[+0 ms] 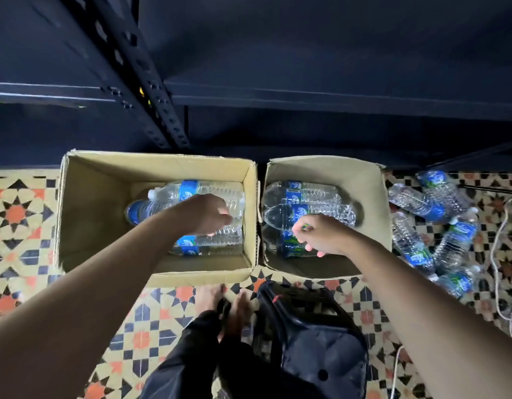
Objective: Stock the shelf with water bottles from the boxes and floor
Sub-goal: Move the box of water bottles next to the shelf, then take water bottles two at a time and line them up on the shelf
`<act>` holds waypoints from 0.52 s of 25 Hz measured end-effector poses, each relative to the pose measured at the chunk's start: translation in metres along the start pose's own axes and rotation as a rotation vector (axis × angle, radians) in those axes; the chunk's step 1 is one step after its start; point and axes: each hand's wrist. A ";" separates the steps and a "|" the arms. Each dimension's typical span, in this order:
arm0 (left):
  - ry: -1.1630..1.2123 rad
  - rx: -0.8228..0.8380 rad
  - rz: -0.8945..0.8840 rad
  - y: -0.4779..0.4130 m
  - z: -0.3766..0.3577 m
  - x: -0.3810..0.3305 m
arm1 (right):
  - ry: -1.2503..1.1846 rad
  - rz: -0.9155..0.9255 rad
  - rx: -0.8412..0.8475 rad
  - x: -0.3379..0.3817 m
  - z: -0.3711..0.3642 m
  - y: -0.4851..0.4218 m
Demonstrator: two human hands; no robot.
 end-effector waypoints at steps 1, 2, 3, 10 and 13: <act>-0.019 0.009 -0.023 -0.003 0.000 -0.003 | -0.009 -0.013 0.039 0.001 0.003 0.004; -0.002 0.038 -0.034 -0.002 0.001 -0.010 | -0.010 -0.021 0.056 0.000 0.006 0.008; 0.018 0.052 -0.053 -0.004 -0.001 -0.014 | 0.010 -0.033 0.066 -0.001 0.008 0.012; 0.069 0.129 -0.056 -0.003 -0.006 -0.073 | 0.047 -0.130 0.072 -0.022 0.032 0.035; 0.050 0.110 -0.091 -0.006 -0.016 -0.105 | 0.053 -0.134 0.050 -0.042 0.041 0.041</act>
Point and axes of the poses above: each hand's wrist, its own y-axis away from the middle knuckle, its own z-axis out of the back of the hand, x = y × z, and after that the axes turned 3 degrees about z, right-handed
